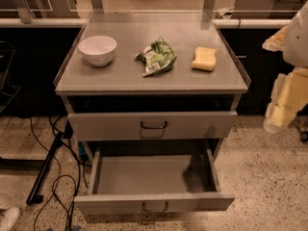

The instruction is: Close middle drawer

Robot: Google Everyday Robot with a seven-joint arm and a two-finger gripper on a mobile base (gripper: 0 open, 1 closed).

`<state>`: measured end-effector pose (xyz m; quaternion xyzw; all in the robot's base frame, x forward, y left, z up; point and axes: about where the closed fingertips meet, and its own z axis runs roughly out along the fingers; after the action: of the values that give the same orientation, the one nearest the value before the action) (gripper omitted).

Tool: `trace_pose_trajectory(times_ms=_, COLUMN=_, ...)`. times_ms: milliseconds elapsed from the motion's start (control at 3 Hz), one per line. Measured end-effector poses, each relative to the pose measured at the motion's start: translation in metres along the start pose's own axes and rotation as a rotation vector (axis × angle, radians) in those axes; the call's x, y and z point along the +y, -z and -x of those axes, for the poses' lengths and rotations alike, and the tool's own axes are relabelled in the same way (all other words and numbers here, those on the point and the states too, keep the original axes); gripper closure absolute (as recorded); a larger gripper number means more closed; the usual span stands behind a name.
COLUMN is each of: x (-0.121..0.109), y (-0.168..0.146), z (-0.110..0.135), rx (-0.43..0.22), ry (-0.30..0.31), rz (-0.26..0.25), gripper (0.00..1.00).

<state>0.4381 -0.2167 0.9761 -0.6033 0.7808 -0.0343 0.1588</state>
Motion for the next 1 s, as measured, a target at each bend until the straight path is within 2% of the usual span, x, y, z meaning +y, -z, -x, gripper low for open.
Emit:
trace_pose_trajectory(times_ms=333, x=0.0, y=0.0, z=0.0, rx=0.0, ry=0.0, rz=0.0, gripper=0.0)
trace_pose_trajectory(times_ms=667, x=0.0, y=0.0, z=0.0, rx=0.0, ry=0.0, rz=0.0, gripper=0.09)
trace_pose_trajectory(times_ms=1000, x=0.0, y=0.0, z=0.0, rx=0.0, ry=0.0, rz=0.0, gripper=0.32)
